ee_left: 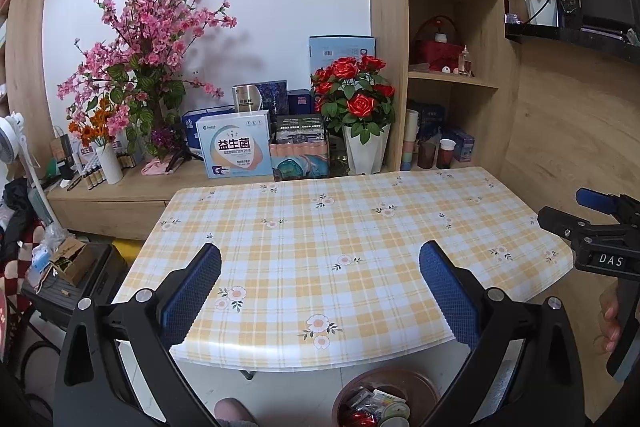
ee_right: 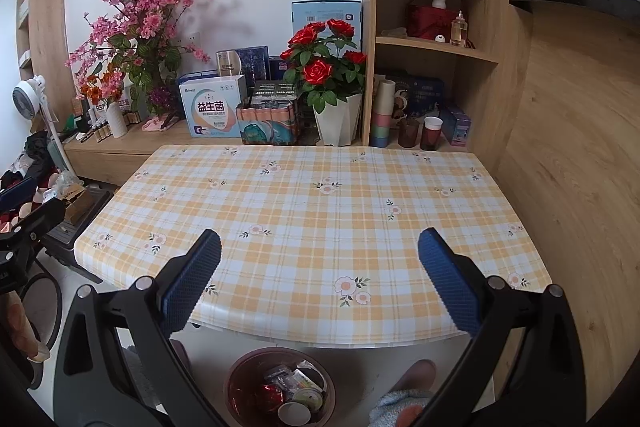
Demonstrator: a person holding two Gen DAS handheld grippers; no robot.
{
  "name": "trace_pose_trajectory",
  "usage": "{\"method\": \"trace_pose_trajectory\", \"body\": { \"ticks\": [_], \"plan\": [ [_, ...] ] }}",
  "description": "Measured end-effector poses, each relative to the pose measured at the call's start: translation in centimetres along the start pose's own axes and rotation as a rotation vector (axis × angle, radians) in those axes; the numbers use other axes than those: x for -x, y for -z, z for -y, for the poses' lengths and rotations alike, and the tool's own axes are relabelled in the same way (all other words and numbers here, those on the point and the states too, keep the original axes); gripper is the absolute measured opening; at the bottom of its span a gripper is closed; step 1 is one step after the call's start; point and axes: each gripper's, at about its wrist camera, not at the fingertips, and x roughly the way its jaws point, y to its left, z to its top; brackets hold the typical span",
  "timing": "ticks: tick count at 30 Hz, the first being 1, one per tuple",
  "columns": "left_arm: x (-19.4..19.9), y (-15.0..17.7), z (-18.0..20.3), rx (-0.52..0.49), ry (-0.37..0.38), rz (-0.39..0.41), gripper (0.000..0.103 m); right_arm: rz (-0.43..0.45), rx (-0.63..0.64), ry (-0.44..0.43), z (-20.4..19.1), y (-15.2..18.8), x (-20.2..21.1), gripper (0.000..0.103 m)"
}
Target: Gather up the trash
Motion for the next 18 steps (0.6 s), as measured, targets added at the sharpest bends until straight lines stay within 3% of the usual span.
{"method": "trace_pose_trajectory", "body": {
  "ticks": [18],
  "plan": [
    [-0.33, 0.5, -0.18, 0.004, -0.002, -0.009, 0.097, -0.01, 0.016, 0.014, -0.06, -0.11, -0.17, 0.097]
  ]
}}
